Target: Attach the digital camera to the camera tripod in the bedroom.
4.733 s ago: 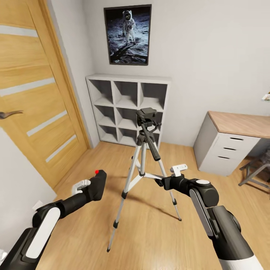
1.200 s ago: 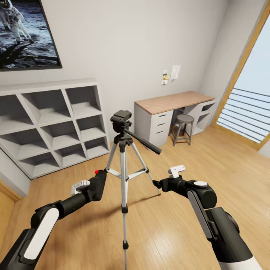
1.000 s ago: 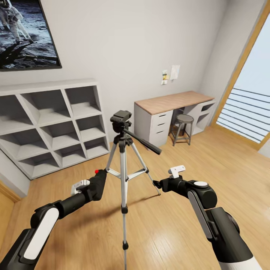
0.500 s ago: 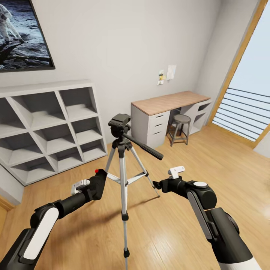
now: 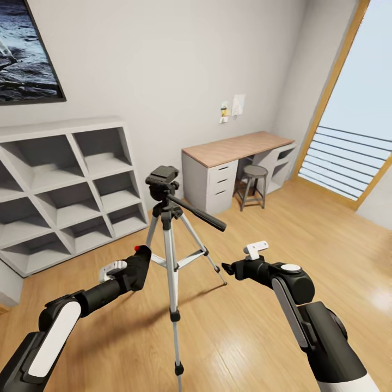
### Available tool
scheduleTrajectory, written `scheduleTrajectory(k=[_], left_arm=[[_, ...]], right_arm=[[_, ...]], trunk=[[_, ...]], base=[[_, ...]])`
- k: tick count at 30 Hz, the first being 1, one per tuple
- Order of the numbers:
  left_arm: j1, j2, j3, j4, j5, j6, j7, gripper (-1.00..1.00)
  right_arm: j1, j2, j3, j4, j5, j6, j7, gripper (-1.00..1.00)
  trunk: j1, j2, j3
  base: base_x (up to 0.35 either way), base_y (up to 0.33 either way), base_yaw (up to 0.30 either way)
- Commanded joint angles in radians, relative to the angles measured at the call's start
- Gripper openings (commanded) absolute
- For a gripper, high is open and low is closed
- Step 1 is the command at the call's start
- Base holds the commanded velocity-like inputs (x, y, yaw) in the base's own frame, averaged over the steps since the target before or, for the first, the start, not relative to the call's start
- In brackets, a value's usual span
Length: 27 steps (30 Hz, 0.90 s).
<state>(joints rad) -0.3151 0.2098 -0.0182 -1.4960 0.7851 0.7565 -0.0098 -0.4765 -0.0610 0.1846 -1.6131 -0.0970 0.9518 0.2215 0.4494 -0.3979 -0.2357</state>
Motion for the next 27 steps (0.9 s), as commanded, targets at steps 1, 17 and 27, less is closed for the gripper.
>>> scheduleTrajectory(k=[1,17,27], left_arm=[[-0.001,0.005,0.000,-0.001,0.003,0.004,-0.003,-1.00],[-0.054,0.194,0.174,-0.100,0.011,0.220,-0.011,-1.00],[-0.078,0.272,0.213,-0.107,0.015,0.241,-0.180,-1.00]], right_arm=[[-0.001,-0.001,0.001,-0.001,-0.009,0.005,-0.005,1.00],[0.036,-0.002,0.090,0.001,-0.010,-0.001,-0.006,1.00],[0.074,-0.006,0.084,0.004,-0.014,-0.001,-0.007,1.00]], trunk=[[0.001,-0.002,-0.002],[0.001,-0.002,-0.002],[0.001,-0.002,-0.002]], base=[[0.000,0.000,-0.172],[0.000,0.000,-0.033],[0.000,0.000,-0.005]])
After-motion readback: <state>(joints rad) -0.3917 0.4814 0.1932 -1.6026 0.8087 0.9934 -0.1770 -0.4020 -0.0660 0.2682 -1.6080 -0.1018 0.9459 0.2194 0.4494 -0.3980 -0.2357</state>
